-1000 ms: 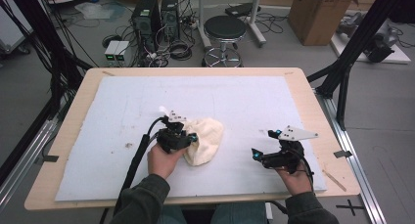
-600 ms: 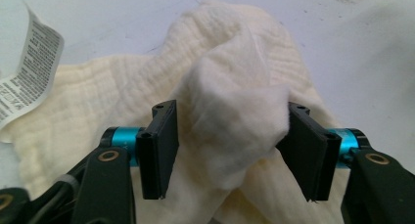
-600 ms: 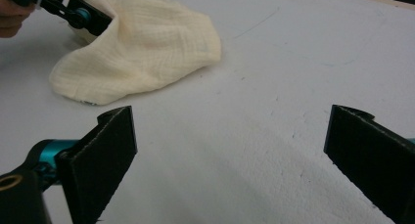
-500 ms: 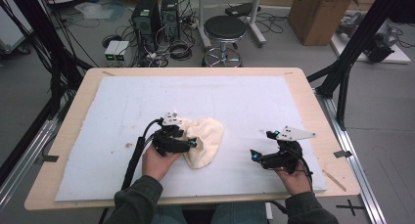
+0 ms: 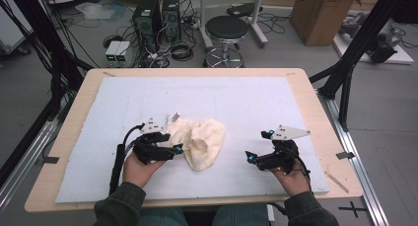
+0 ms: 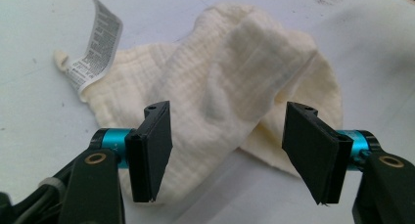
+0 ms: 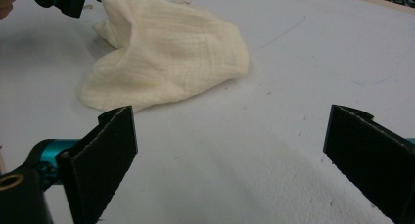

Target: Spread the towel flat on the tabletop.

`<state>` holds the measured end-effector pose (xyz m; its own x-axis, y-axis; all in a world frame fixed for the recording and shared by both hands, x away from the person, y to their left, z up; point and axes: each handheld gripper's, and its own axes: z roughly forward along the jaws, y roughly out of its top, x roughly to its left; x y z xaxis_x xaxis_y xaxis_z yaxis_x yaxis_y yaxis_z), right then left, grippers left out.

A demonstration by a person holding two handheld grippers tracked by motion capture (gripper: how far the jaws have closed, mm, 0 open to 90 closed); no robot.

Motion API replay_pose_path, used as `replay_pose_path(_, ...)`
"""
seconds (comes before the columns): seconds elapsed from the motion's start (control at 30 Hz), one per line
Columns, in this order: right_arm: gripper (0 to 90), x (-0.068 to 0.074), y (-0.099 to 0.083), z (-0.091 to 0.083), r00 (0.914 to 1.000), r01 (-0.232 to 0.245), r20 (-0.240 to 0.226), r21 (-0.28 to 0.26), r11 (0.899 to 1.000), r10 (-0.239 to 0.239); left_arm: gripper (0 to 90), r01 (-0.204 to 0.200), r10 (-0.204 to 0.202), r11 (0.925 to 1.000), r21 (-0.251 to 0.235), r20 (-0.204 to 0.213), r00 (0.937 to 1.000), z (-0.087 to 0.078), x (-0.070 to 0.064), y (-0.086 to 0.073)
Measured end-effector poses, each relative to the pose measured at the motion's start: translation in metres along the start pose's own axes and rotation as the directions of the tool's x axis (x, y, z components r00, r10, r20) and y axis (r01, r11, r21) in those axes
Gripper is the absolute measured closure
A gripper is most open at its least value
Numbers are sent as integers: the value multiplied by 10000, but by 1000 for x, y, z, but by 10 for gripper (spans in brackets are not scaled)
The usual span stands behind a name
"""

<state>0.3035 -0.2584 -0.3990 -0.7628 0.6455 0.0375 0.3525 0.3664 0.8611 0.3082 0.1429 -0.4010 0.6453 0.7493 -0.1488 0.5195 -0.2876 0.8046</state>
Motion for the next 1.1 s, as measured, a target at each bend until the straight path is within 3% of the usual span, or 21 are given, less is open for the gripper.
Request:
replay_pose_path(0.13,54,1,8,5,9999,91,-126,-1,10000,-91,351,-69,69,10000,60,-37,10000,-5,5,-2)
replay_pose_path(0.43,71,0,32,21,9991,272,-324,48,9996,-270,381,277,-277,9996,-103,-24,9996,-7,22,3)
replay_pose_path(0.67,86,-9,48,31,9993,-82,-365,93,9999,85,423,479,-479,9987,-194,21,9988,0,43,21)
replay_pose_path(0.73,156,-13,54,33,9992,-123,-380,87,9999,126,434,503,-502,9984,-242,56,9987,3,51,29)
replay_pose_path(0.9,165,-23,65,40,9989,-344,-307,57,9994,346,461,508,-502,9983,-272,213,9985,18,69,47)
replay_pose_path(1.0,185,-29,67,47,9983,-465,-355,75,9989,468,484,585,-574,9977,-346,305,9979,28,78,51)
replay_pose_path(1.1,192,-34,66,56,9980,-491,-389,273,9984,501,493,670,-671,9977,46,353,9971,40,88,49)
